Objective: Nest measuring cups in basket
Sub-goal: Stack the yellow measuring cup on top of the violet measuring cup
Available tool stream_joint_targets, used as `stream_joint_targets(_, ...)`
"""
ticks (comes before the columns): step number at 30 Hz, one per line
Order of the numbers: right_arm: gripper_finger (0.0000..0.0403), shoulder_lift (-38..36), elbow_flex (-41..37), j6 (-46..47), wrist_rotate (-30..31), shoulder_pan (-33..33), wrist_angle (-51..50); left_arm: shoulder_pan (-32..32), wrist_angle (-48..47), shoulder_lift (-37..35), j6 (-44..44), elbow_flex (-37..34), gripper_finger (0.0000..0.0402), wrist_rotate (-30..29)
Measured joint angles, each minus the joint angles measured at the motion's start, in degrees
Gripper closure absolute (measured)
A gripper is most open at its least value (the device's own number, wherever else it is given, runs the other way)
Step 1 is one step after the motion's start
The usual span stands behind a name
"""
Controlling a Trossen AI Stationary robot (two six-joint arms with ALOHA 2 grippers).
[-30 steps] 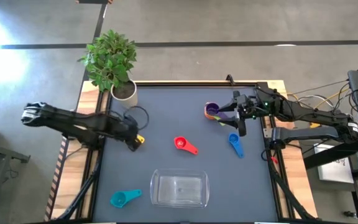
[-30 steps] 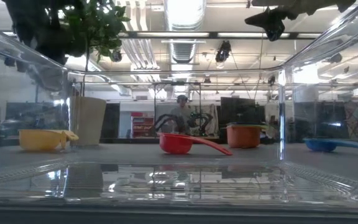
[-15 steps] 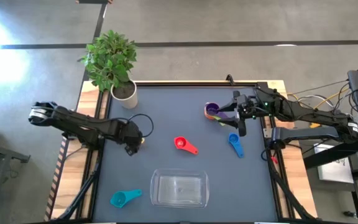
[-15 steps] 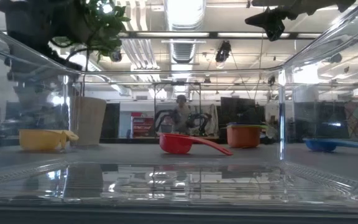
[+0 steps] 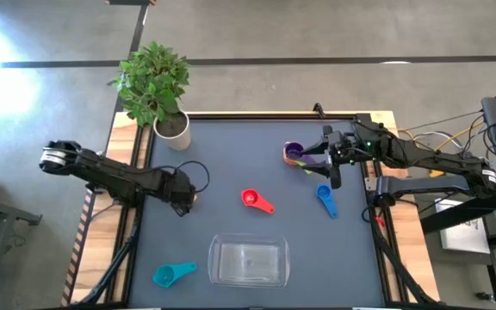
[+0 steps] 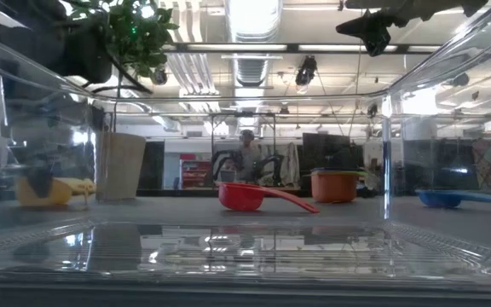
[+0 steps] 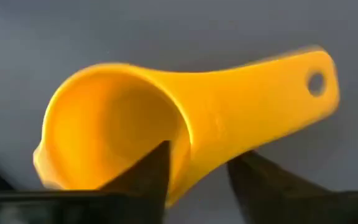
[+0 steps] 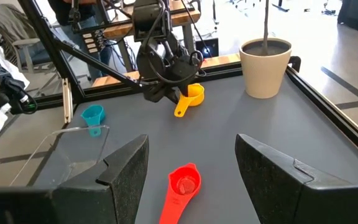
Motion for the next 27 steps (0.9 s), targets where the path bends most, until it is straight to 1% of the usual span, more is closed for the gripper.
stream_joint_targets(3,0.0174,0.0,0.0,0.0,0.0,0.0,0.02,0.0,0.27,0.87,-0.78,0.68,0.0366,1.27)
stream_joint_targets(4,0.0174,0.0,0.0,0.0,0.0,0.0,0.02,0.0,0.27,1.04,-1.53,1.16,0.0382,1.31)
stream_joint_targets(5,0.0174,0.0,0.0,0.0,0.0,0.0,0.02,0.0,0.25,1.15,-1.98,1.78,0.0388,1.33)
stream_joint_targets(8,0.0174,0.0,0.0,0.0,0.0,0.0,0.02,-0.21,0.25,1.38,-2.23,4.88,0.0395,1.75)
stream_joint_targets(12,0.0174,0.0,0.0,-0.11,0.0,0.0,0.02,-0.3,0.09,1.48,-2.16,12.01,0.0398,1.47)
stream_joint_targets(16,0.0174,0.09,0.0,-3.37,0.02,0.02,0.02,-1.01,-1.85,3.09,-0.73,21.33,0.0399,-1.93)
stream_joint_targets(22,0.0174,4.07,0.02,-9.04,1.22,0.63,0.61,-1.25,-6.06,10.0,5.48,35.4,0.04,-7.04)
stream_joint_targets(27,0.0163,9.32,0.02,-14.05,4.9,1.27,2.78,-1.06,-7.84,18.03,13.52,45.25,0.04,-9.68)
